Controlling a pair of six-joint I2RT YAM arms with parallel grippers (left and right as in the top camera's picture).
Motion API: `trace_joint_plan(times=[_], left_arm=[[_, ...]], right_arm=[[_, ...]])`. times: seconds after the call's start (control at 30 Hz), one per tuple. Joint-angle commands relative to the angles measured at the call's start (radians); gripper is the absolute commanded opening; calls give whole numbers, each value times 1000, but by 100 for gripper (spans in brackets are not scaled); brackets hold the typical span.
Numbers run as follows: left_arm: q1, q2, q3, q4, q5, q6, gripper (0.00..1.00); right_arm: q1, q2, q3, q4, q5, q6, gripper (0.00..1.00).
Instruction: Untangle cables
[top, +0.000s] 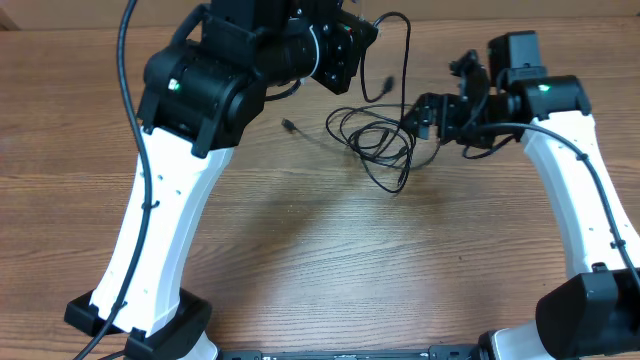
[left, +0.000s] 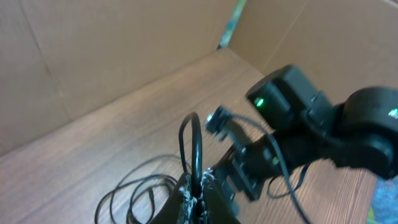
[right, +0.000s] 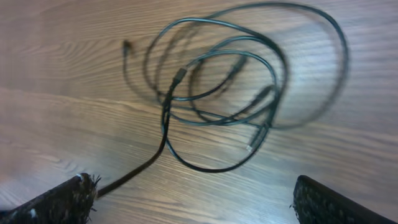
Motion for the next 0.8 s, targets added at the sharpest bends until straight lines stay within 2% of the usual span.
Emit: trace_joint_plan(times=[0.0, 0.17, 0.23, 0.4, 0.5, 0.6, 0.77], left_arm=[[-6, -45, 7, 20, -37, 7, 4], [-6, -56, 7, 23, -104, 6, 4], [-6, -56, 7, 24, -153, 6, 3], [-6, -56, 7, 49, -443, -40, 4], [-6, -56, 7, 54, -428, -50, 4], [-6, -56, 7, 55, -347, -51, 4], [-6, -56, 7, 65, -248, -80, 4]], right_arm=[[45, -11, 17, 23, -13, -8, 100], [88, -11, 17, 22, -29, -15, 100], [100, -11, 17, 7, -32, -71, 100], [105, -11, 17, -71, -31, -195, 100], [105, -11, 17, -86, -39, -218, 100], [105, -11, 17, -54, -93, -217, 100], [105, -11, 17, 88, -217, -202, 100]])
